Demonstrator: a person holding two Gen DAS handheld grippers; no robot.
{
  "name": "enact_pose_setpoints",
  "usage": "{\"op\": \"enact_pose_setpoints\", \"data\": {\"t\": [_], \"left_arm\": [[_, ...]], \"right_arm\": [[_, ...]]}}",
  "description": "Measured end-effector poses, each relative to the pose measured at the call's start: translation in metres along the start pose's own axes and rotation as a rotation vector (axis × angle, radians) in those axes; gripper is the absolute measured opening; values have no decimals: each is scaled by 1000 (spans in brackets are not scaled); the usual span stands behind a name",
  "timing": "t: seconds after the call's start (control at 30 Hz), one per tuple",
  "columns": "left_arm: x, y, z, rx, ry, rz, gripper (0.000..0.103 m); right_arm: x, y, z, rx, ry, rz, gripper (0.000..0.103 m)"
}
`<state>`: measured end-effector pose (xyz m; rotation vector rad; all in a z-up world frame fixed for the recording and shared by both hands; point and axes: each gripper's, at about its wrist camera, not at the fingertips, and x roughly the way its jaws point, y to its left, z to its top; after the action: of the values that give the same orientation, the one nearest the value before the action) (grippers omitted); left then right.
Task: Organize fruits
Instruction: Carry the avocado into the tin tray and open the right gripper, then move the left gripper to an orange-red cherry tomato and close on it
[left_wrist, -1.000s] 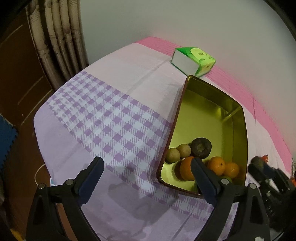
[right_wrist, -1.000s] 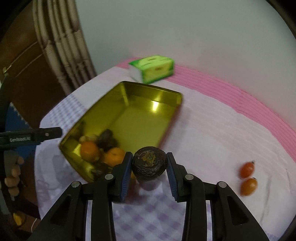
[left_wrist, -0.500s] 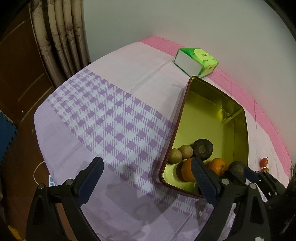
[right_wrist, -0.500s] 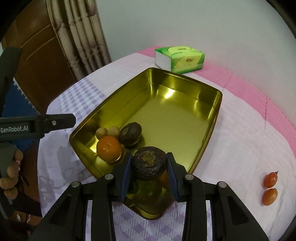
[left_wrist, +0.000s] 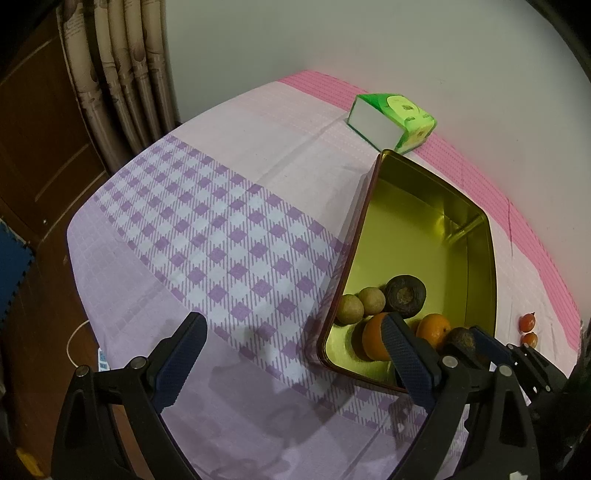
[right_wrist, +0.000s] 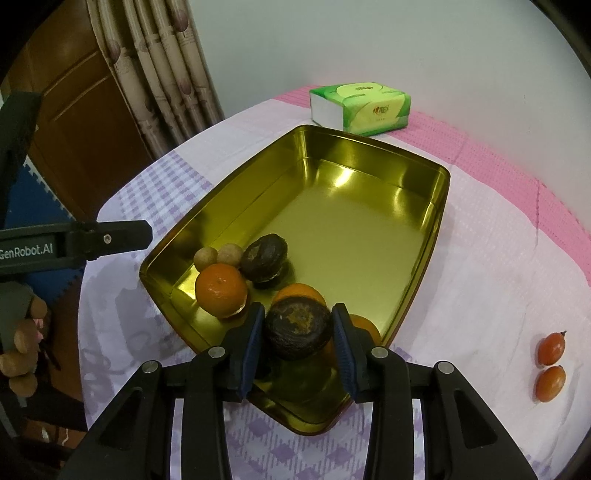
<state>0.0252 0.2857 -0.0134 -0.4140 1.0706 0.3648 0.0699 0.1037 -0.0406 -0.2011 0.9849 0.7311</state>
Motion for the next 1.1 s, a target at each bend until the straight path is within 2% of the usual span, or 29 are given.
{"op": "enact_pose_setpoints", "data": {"t": [0.2, 0.27, 0.33, 0.37, 0.47, 0.53, 0.6, 0.7, 0.87, 0.93, 1.1], "left_arm": [[0, 0, -1, 3, -1, 3, 93], [0, 0, 0, -2, -5, 5, 93], [0, 1, 0, -6, -7, 8, 93], [-1, 1, 0, -6, -8, 9, 93], [-3, 0, 0, -1, -14, 16, 93], [-4, -2, 0, 12, -25, 22, 93], [-6, -6, -1, 33, -34, 22, 93], [-10, -19, -5, 104, -60, 20, 93], [-19, -42, -11, 213, -107, 17, 93], [-22, -55, -16, 261, -120, 9, 93], [-25, -92, -25, 338, -124, -22, 93]], "right_arm": [[-16, -5, 0, 31, -47, 41, 47], [-25, -8, -2, 37, -80, 47, 52], [-36, -16, -5, 53, -112, 35, 62], [-40, -21, -7, 61, -121, 26, 63], [-55, -48, -17, 114, -152, -36, 65], [-64, -76, -28, 173, -159, -102, 77], [-72, -105, -43, 224, -161, -165, 79], [-85, -152, -68, 311, -142, -273, 82], [-98, -220, -109, 444, -117, -395, 88], [-101, -238, -120, 463, -110, -449, 91], [-97, -264, -135, 473, -89, -499, 96]]}}
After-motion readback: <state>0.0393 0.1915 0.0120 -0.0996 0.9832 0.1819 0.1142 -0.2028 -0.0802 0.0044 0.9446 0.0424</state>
